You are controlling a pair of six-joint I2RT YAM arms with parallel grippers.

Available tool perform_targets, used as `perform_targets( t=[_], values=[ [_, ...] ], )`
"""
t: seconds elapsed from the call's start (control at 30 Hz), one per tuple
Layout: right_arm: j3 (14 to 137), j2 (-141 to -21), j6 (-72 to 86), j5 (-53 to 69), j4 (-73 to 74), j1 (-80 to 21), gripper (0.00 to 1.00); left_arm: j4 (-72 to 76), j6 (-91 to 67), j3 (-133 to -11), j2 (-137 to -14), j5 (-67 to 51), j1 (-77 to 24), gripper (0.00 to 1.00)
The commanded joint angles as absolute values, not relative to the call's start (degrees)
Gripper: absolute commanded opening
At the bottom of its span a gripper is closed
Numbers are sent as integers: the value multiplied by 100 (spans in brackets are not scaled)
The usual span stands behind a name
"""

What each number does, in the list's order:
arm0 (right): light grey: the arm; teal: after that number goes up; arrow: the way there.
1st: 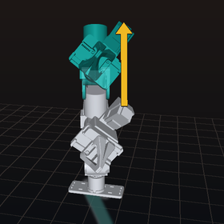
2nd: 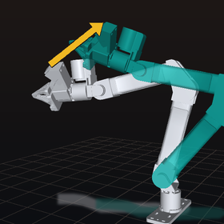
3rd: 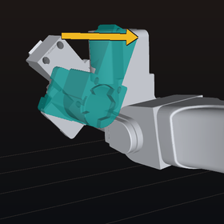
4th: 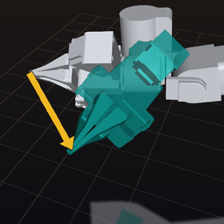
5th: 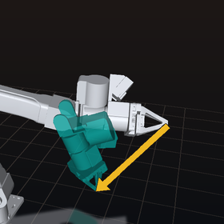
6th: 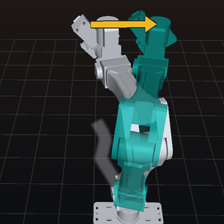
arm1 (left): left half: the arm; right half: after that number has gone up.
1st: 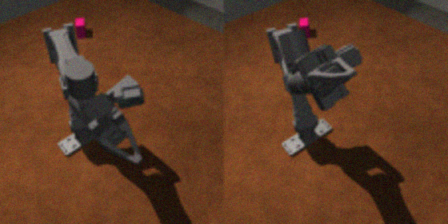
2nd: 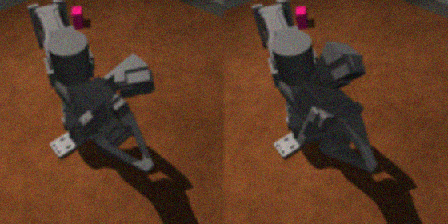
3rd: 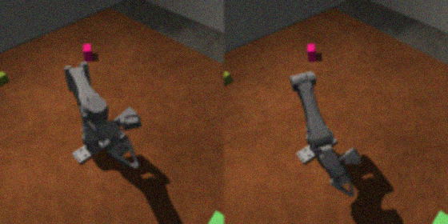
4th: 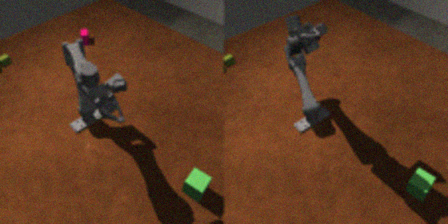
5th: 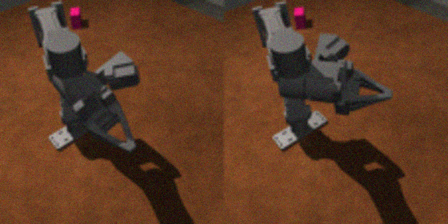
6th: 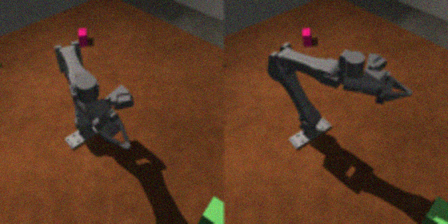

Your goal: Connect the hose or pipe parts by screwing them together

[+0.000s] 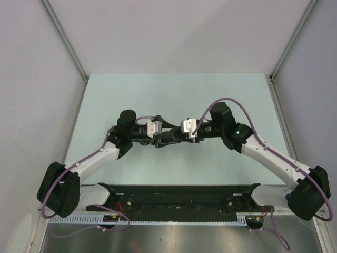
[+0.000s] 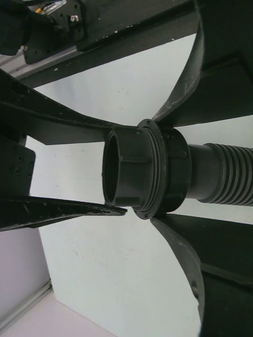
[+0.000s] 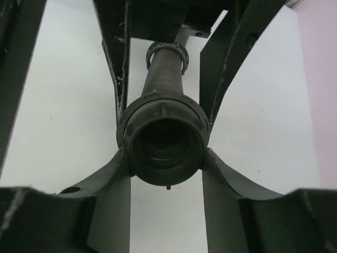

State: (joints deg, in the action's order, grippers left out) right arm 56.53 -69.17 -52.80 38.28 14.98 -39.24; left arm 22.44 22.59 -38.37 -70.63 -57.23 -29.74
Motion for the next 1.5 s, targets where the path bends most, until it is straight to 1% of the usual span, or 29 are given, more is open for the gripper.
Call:
perform_targets(
  t=[0.0, 0.07, 0.1, 0.13, 0.17, 0.2, 0.3, 0.33, 0.37, 0.4, 0.43, 0.47, 0.53, 0.57, 0.63, 0.67, 0.73, 0.77, 0.8, 0.83, 0.93, 1.07, 1.1, 1.2, 1.23, 1.33, 1.4, 1.47],
  values=[
    [5915, -7005, -4161, 4245, 706, -3990, 31, 2355, 2311, -4078, -7005, -5460, -2953, 0],
    [5915, -7118, -3257, 4035, 336, -4069, 24, 2355, 2381, -4069, -6987, -5240, -2944, 0],
    [5915, -7163, -2443, 3999, 64, -4069, 23, 2355, 2399, -4061, -6979, -5108, -2953, 0],
    [5915, -7233, -1947, 3990, -191, -4078, 22, 2355, 2443, -4052, -6944, -4880, -2962, 0],
    [5924, -7355, -1464, 3912, -341, -4122, 21, 2355, 2522, -4043, -6926, -4765, -2971, 0],
    [5924, -7435, -528, 3789, -621, -4131, 20, 2355, 2557, -4026, -6900, -4633, -2997, 0],
    [5933, -7690, 716, 3455, -939, -4192, 20, 2355, 2812, -3938, -6777, -3983, -3137, 0],
    [5967, -7734, 1460, 3237, -967, -4218, 20, 2355, 2882, -3920, -6742, -3799, -3233, 0],
    [5985, -7778, 1903, 3130, -1010, -4245, 24, 2355, 3022, -3903, -6689, -3405, -3287, 0],
    [5985, -7831, 2316, 2685, -1080, -4306, 26, 2364, 3084, -3876, -6680, -3236, -3339, 0],
    [5985, -7892, 3373, 2367, -1020, -4315, 28, 2364, 3146, -3867, -6680, -3052, -3453, 0],
    [5985, -7962, 3784, 2190, -985, -4315, 32, 2373, 3251, -3867, -6706, -2623, -3506, 0],
    [5985, -8296, 4173, 2424, -1483, -4315, 35, 2373, 3313, -3876, -6732, -2365, -3594, 0],
    [5985, -8393, 4749, 2400, -1590, -4281, 37, 2373, 3340, -3876, -6767, -2182, -3621, 0],
    [5985, -8699, 5385, 2609, -1976, -4132, 39, 2373, 3384, -3858, -6767, -1996, -3682, 0],
    [5985, -8806, 5927, 2732, -2143, -4096, 45, 2373, 3453, -3841, -6759, -1899, -3709, 0],
    [5985, -8981, 6309, 2970, -2574, -4000, 53, 2373, 3463, -3797, -6724, -1627, -3718, 0],
    [5985, -9009, 6458, 3014, -2688, -3964, 62, 2373, 3463, -3788, -6706, -1574, -3718, 0],
    [5985, -9017, 6573, 3058, -2855, -3955, 66, 2373, 3454, -3779, -6689, -1504, -3718, 0],
    [5985, -9000, 6566, 3059, -2900, -3938, 69, 2364, 3445, -3779, -6671, -1503, -3718, 0],
    [5985, -8816, 6101, 3006, -2594, -3832, 100, 2373, 3393, -3779, -6636, -1599, -3709, 0],
    [5985, -8264, 4881, 2717, -1577, -3543, 100, 2373, 3288, -3797, -6618, -1775, -3648, 0],
    [5985, -8175, 4365, 2672, -1486, -3498, 100, 2373, 3252, -3806, -6609, -1845, -3587, 0],
    [5985, -7744, 3483, 2339, -1135, -3401, 100, 2373, 3103, -3832, -6592, -2231, -3481, 0],
    [5985, -7656, 2758, 2286, -995, -3384, 100, 2373, 3050, -3841, -6574, -2493, -3463, 0],
    [5985, -7340, 1762, 2004, -713, -3191, 100, 2373, 2980, -3841, -6548, -2916, -3419, 0],
    [5985, -7199, 1286, 2389, -677, -2911, 100, 2373, 2927, -3841, -6522, -3277, -3332, 0],
    [5985, -7111, 136, 2993, -546, -2848, 99, 2373, 2778, -3867, -6548, -3837, -3261, 0]
  ],
)
